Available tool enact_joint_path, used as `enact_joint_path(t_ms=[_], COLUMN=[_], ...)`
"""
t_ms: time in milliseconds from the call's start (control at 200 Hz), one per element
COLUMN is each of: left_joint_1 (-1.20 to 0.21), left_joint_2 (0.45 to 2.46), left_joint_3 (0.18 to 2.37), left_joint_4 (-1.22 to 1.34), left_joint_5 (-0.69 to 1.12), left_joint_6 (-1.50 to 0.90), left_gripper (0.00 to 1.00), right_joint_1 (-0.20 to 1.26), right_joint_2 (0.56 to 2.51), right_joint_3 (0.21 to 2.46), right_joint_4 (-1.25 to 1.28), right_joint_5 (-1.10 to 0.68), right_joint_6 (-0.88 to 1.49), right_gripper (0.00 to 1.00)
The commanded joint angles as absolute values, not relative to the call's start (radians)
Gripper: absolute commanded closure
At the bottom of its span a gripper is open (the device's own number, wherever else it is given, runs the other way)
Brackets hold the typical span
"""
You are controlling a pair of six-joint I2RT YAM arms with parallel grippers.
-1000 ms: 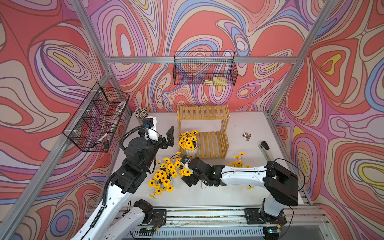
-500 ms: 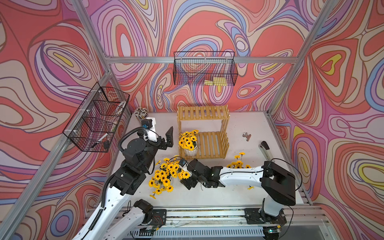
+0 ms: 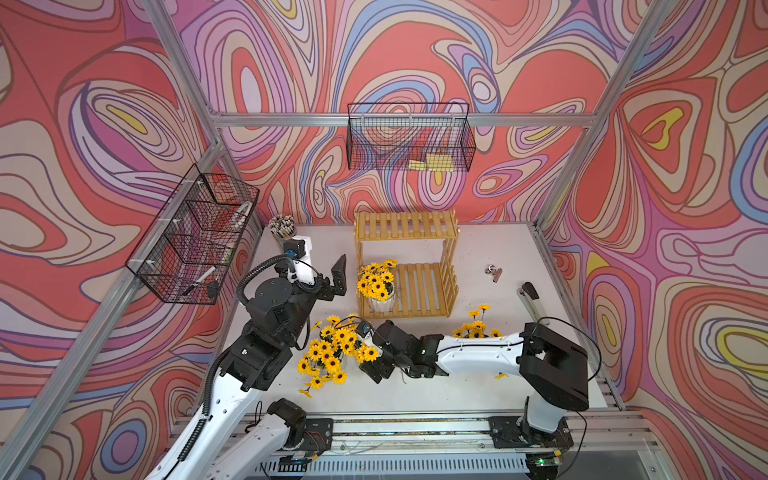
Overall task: Take the sunflower pots off the shelves
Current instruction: Place the sunflower pot at the center of the board.
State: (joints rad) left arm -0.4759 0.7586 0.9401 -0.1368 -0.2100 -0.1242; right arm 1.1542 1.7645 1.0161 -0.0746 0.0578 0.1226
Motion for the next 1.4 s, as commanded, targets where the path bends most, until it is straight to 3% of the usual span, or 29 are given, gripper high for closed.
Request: enact_joint_path(t_ms=[0, 1027, 1397], left_joint_1=[-0.469, -0.469, -0.468], left_joint_2=[0.747, 0.749, 0.749], left_joint_3=[0.933, 0.929, 0.928], left_joint_4=[-0.135, -0.125, -0.123], left_joint_5=[-0.218, -0.218, -0.219], left_joint_6=[-0.124, -0.124, -0.120], left_gripper=[0.00, 0.00, 0.00], right_joint_1=[1.161, 1.170, 1.171], right_joint_2=[1.766, 1.797, 1.783], right_joint_3=[1.028, 1.032, 1.034], right_joint_4=[-0.015, -0.014, -0.021], right_joint_5=[0.053, 0.060, 0.061], right_joint_6=[0.115, 0.104, 0.097], right_gripper=[0.41, 0.03, 0.02])
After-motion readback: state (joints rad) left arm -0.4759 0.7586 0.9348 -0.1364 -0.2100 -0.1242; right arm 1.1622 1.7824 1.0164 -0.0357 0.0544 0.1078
